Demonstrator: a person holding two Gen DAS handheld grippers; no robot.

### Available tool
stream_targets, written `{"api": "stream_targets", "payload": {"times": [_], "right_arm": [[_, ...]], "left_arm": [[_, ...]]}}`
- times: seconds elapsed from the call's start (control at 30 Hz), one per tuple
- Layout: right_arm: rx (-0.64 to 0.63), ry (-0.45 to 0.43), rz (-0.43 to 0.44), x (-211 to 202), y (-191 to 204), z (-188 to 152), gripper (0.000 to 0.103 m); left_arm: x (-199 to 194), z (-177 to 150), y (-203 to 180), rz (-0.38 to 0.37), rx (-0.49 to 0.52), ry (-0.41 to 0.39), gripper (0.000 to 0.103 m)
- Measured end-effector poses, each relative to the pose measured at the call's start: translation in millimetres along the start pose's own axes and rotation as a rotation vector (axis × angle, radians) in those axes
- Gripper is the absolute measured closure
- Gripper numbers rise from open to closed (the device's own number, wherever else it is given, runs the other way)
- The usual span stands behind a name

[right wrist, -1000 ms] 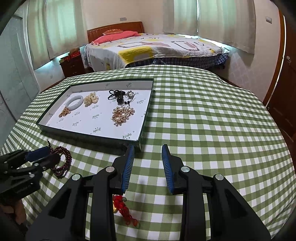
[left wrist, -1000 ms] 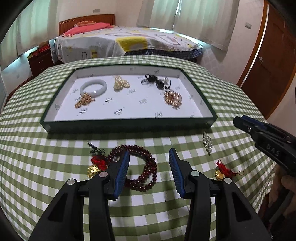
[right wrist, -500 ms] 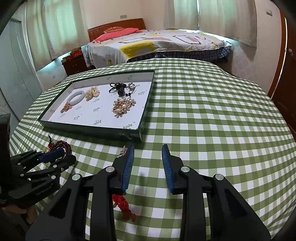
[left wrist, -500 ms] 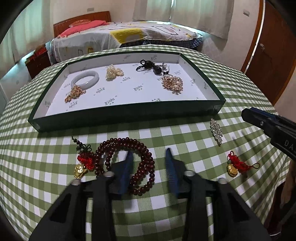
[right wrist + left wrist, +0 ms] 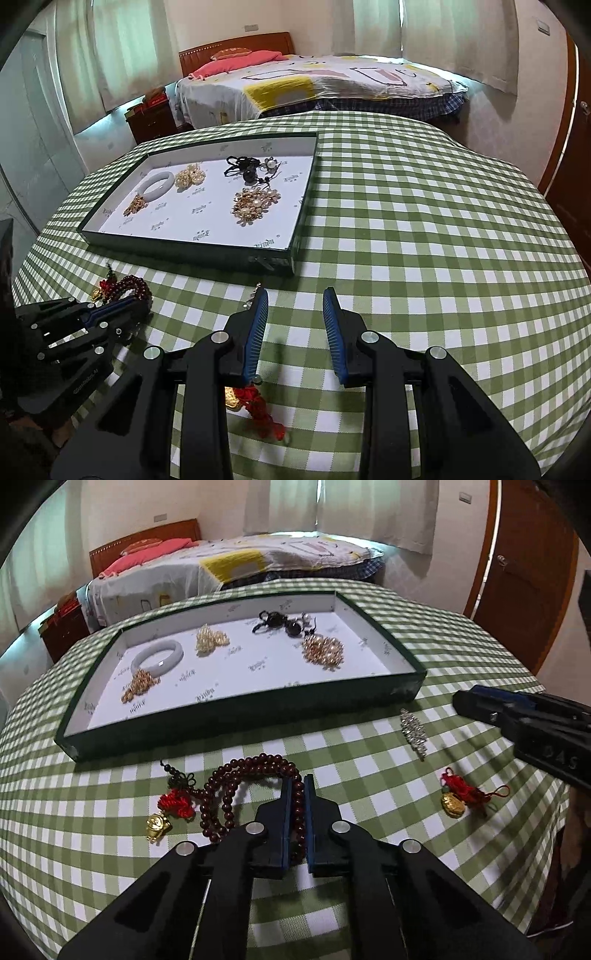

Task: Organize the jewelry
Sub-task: 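Close the left gripper on the dark red bead bracelet while the right gripper grasps the silver rhinestone brooch, then carry the bracelet with the left gripper while the right gripper carries the silver brooch into the tray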

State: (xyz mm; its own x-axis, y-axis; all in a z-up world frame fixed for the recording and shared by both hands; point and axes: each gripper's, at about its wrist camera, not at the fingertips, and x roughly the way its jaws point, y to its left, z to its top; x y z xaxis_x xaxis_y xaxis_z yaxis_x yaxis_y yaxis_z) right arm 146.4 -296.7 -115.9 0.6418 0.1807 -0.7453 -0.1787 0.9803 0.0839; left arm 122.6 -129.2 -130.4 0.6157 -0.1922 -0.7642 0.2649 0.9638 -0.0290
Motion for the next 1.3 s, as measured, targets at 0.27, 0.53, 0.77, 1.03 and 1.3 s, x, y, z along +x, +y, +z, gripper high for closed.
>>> {"api": "stream_targets", "payload": {"times": [0.27, 0.53, 0.77, 1.03, 1.3], "right_arm": [[-0.030, 0.020, 0.010, 7.9, 16.9, -0.6, 0.072], [-0.056, 0.050, 0.009, 22.8, 31.7, -1.0, 0.072], [-0.074, 0.079, -0.001, 34.2, 40.5, -2.7, 0.076], [-0.115, 0.093, -0.013, 37.8, 49.0, -7.4, 0.092], [-0.120, 0.057, -0.013, 27.5, 53.8, -3.8, 0.092]], "left_arm": [[-17.5, 3.2, 10.9, -0.005, -0.009, -0.036, 0.097], [-28.8, 1.1, 33.4, 0.009, -0.043, -0.052, 0.097], [-33.4, -3.1, 46.8, 0.006, -0.067, -0.057, 0.097], [-34.6, -2.6, 49.2, -0.009, -0.075, -0.063, 0.097], [-39.0, -1.6, 50.4, -0.012, -0.079, -0.077, 0.097]]}}
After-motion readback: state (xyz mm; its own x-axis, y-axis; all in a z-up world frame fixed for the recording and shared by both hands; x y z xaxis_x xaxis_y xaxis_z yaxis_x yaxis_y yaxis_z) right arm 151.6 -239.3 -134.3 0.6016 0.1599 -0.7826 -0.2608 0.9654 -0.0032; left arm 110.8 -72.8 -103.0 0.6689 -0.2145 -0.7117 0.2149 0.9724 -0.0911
